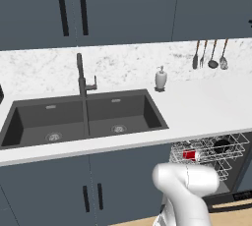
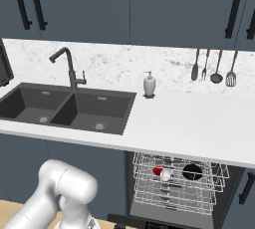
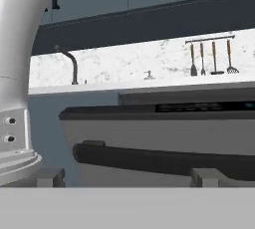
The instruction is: Pick up the cup and bowl from the counter, place them in the dishwasher, and close the dishwasher door.
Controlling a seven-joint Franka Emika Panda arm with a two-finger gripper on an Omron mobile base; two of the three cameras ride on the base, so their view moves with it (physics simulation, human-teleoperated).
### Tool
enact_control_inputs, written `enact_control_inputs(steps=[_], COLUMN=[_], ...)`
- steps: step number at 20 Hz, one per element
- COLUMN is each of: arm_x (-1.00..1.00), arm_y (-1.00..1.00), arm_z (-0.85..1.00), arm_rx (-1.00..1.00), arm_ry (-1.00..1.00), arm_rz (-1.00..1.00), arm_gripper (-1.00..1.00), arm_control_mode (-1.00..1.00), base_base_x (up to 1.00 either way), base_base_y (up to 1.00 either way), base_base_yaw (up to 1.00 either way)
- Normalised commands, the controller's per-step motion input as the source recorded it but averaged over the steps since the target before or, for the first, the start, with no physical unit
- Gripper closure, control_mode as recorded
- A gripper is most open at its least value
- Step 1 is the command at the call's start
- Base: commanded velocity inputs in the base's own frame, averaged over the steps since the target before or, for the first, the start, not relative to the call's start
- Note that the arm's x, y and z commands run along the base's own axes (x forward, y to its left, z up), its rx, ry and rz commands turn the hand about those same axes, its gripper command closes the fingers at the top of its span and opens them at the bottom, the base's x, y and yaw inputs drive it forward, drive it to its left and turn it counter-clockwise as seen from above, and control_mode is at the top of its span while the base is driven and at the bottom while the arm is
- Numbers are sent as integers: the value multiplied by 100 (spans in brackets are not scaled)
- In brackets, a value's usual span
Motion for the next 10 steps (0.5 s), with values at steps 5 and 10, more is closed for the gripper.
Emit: enact_control_inputs(steps=[5, 10], arm_x=[46, 59], arm_y=[-13, -55], arm_z=[0, -33], arm_rx=[8, 13], arm_ry=[-24, -10], arm_rz=[0, 8], arm_gripper=[-100, -100], arm_control_mode=[-100, -100], base_base_x=[0, 0], base_base_y=[0, 0], base_base_yaw=[0, 0])
